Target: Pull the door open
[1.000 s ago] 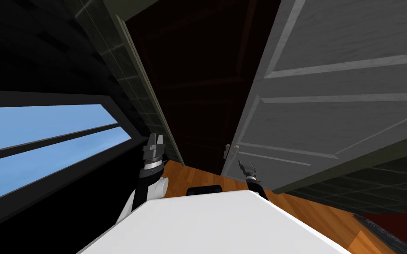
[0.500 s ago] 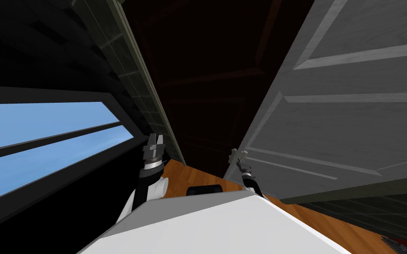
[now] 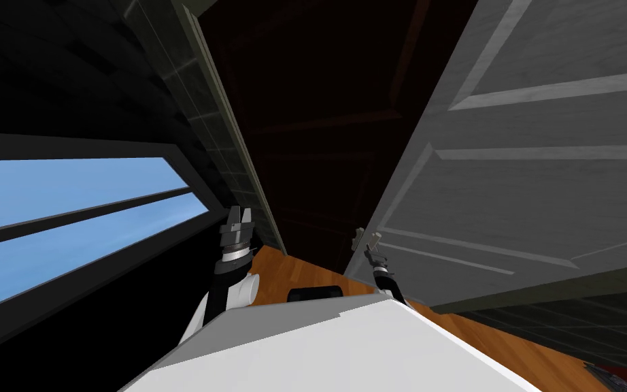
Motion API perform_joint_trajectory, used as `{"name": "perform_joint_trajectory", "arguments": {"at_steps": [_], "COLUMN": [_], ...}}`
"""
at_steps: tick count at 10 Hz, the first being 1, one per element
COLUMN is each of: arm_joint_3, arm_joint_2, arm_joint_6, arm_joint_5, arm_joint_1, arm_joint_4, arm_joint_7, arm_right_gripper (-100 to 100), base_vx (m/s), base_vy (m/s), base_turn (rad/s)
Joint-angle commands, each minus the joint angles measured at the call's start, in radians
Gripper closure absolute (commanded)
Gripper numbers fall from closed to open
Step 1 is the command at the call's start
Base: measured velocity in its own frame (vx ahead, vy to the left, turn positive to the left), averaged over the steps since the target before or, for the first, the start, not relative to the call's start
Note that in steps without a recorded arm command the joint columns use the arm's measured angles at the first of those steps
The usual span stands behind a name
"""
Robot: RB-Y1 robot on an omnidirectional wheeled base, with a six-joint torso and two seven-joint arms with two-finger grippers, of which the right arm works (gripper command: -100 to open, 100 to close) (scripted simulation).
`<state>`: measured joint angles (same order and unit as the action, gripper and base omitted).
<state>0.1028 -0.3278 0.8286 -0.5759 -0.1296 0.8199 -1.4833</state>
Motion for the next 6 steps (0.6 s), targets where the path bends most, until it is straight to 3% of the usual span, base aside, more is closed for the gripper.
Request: {"name": "perform_joint_trajectory", "arguments": {"at_steps": [1,6], "arm_joint_3": [-0.014,-0.038], "arm_joint_2": [-0.004,-0.020], "arm_joint_6": [-0.012,-0.012], "arm_joint_5": [-0.008,-0.020], "arm_joint_1": [-0.037,-0.074], "arm_joint_4": [0.015,-0.008], "arm_joint_7": [0.010,0.012], "arm_right_gripper": [100,100], "base_vx": [-0.142,-0.153], "base_vy": [0.006,-0.001], "base_turn": [0.003,-0.032]}}
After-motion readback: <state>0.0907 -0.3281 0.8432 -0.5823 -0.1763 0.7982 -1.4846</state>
